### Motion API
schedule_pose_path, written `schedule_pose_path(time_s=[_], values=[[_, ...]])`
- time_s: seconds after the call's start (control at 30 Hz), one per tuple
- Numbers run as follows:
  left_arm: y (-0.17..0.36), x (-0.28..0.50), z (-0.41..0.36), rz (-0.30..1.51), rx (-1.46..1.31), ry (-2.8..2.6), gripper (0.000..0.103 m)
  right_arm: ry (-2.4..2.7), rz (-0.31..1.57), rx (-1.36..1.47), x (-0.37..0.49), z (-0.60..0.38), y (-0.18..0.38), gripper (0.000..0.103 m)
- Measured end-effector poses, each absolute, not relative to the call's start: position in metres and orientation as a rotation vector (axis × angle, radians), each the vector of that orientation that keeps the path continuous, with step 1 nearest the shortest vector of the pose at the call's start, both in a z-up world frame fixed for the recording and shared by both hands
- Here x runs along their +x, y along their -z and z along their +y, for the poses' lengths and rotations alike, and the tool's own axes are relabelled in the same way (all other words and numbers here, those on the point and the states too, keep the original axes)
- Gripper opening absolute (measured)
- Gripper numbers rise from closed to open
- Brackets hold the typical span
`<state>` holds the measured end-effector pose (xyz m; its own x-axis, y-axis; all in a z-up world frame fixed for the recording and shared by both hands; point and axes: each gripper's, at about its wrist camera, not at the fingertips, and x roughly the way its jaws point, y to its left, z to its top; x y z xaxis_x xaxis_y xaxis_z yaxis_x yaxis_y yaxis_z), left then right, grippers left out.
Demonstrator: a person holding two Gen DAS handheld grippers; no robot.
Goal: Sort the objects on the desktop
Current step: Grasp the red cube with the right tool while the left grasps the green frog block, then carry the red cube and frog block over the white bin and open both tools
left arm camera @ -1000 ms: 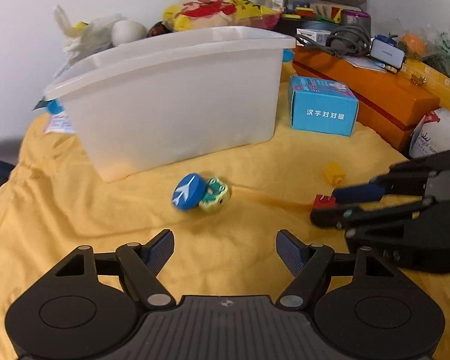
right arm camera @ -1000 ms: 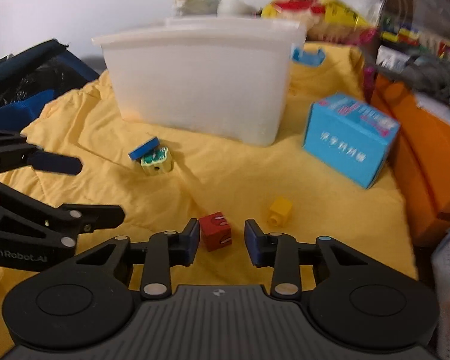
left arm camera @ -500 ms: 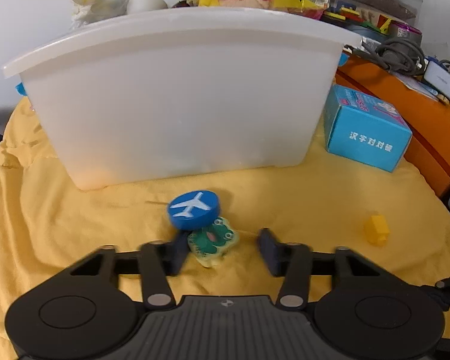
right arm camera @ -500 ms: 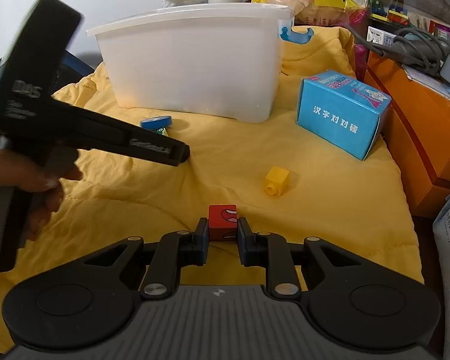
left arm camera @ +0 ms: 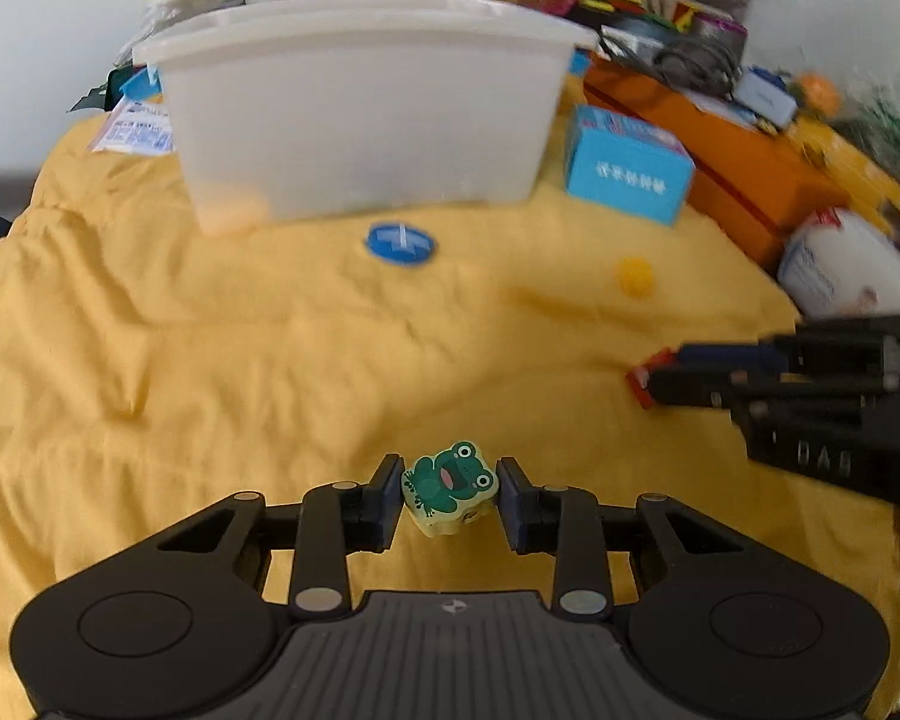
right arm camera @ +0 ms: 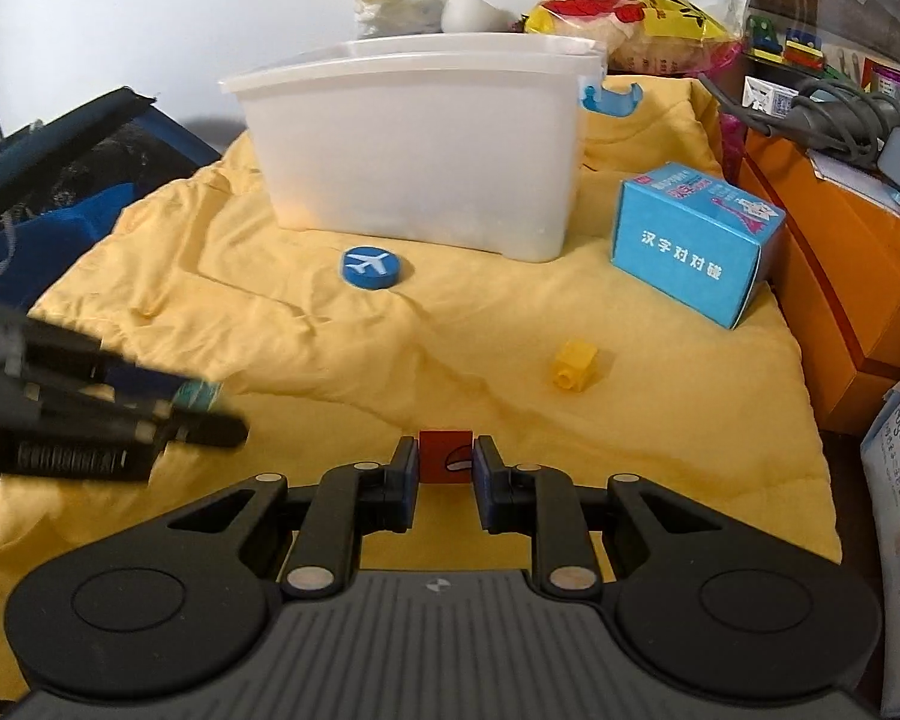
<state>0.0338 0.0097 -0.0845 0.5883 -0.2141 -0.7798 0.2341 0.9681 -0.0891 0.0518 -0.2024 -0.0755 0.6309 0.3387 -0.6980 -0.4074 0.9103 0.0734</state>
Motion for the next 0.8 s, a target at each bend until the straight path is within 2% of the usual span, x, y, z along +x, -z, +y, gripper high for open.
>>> schedule_pose_path(time_s=[0.53,0.8], values=[[0.092,0.029,0.003,0.854,0.041,0.255,0.037,-0.438,0.809,-0.128,0.050,-0.189,0.092,0.023],[0.076,0.030,0.012,0.842,-0.003,0.273,0.037,-0.441,0.794,-0.120,0.050,-0.191,0.085,0.022]])
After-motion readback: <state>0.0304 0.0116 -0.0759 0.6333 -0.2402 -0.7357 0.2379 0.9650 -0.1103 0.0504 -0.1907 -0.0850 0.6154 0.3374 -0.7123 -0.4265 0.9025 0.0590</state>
